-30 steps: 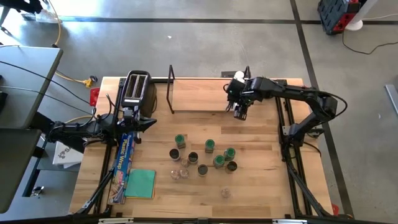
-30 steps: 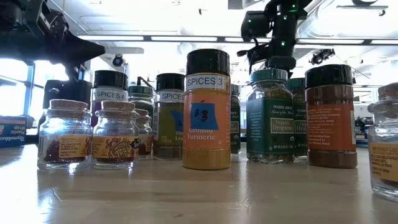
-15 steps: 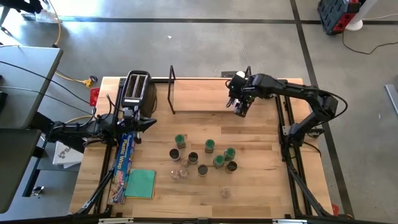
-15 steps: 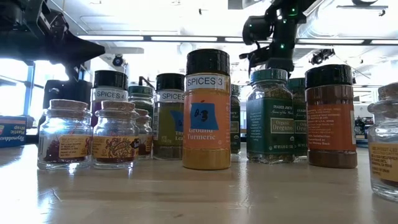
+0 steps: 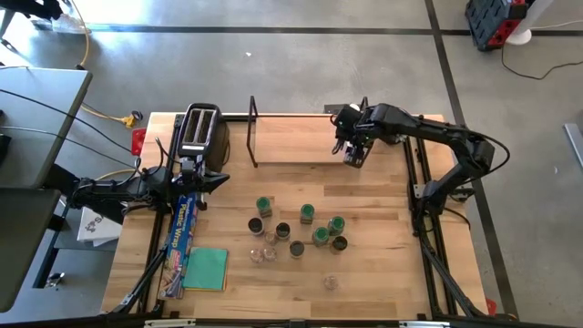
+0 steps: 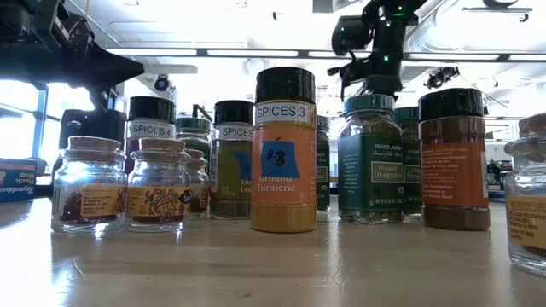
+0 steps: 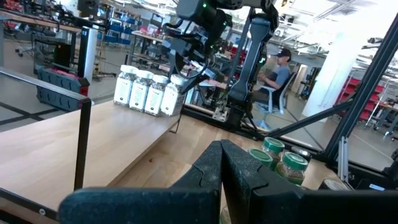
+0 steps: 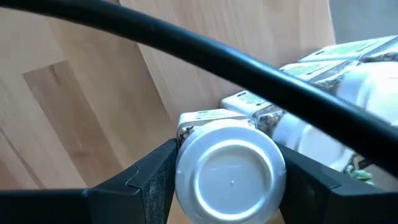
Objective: Shelf spices
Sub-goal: Put the white seasoning bottle on the shelf and align it with the other white seasoning bottles
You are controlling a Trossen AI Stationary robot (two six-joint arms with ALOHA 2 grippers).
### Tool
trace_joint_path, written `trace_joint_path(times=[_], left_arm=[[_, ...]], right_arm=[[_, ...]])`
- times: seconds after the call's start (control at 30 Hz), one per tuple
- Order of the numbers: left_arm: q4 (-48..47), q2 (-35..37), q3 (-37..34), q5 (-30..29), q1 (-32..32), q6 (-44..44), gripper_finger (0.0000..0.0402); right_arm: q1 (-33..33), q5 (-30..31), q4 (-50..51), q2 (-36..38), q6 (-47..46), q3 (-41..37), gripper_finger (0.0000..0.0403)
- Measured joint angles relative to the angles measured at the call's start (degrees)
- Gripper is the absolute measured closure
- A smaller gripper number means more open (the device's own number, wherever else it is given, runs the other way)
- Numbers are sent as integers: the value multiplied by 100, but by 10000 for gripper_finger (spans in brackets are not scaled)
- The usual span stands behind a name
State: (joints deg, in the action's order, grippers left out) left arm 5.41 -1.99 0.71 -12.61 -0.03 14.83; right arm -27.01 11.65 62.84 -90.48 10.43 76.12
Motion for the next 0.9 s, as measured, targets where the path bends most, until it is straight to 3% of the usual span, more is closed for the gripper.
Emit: trace_joint_path(times=[0.7, 0.9], left_arm=[[0, 1, 0, -1, 0, 0, 401], [0, 1, 0, 1, 0, 0, 401]], right_arm=[[3, -163, 196, 7, 504, 94, 178], [-1, 55, 267, 7, 509, 93, 178]])
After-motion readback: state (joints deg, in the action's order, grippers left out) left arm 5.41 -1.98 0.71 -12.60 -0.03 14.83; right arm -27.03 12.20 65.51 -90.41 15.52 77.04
